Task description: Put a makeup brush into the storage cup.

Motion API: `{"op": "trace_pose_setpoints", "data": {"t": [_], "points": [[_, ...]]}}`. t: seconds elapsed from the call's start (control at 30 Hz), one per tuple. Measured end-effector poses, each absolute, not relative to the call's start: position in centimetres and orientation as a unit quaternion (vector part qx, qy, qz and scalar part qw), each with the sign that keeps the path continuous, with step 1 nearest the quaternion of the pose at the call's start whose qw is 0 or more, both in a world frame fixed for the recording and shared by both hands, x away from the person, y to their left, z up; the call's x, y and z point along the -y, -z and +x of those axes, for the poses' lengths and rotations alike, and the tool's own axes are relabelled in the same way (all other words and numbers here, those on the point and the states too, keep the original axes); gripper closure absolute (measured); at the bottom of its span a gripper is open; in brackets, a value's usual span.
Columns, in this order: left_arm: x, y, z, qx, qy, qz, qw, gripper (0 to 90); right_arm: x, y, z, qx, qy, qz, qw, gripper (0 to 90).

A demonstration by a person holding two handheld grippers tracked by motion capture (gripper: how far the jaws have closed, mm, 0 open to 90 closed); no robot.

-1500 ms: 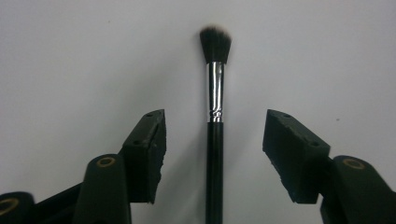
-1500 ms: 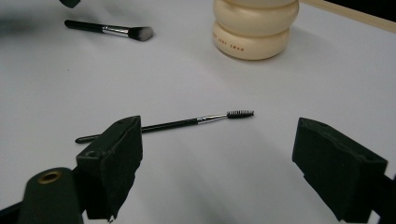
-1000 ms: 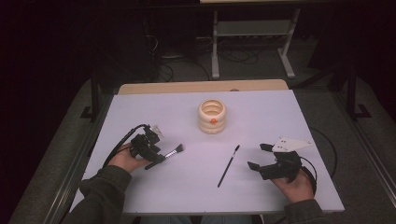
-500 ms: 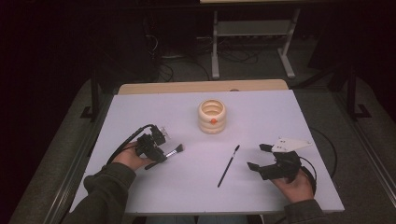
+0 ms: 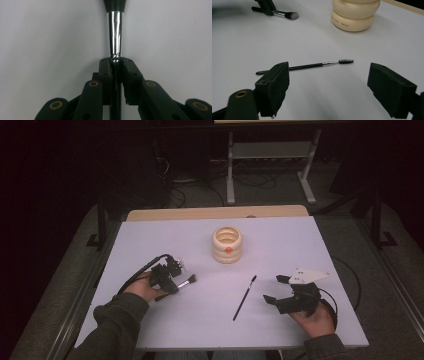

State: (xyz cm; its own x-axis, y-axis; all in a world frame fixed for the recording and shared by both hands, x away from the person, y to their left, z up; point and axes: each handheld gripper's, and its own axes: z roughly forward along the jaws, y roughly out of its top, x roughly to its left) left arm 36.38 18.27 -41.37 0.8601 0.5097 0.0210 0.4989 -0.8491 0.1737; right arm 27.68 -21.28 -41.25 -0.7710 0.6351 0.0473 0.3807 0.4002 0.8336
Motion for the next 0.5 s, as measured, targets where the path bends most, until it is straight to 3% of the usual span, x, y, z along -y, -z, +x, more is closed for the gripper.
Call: {"op": "trace_pose_setpoints", "data": {"t": [0.5], "points": [[-18.52, 41.08, 36.55, -0.271, -0.023, 0.958, 0.094, 79.9, 21.23, 41.43, 27.72, -0.827, -0.452, 0.307, 0.134, 17.3]]}}
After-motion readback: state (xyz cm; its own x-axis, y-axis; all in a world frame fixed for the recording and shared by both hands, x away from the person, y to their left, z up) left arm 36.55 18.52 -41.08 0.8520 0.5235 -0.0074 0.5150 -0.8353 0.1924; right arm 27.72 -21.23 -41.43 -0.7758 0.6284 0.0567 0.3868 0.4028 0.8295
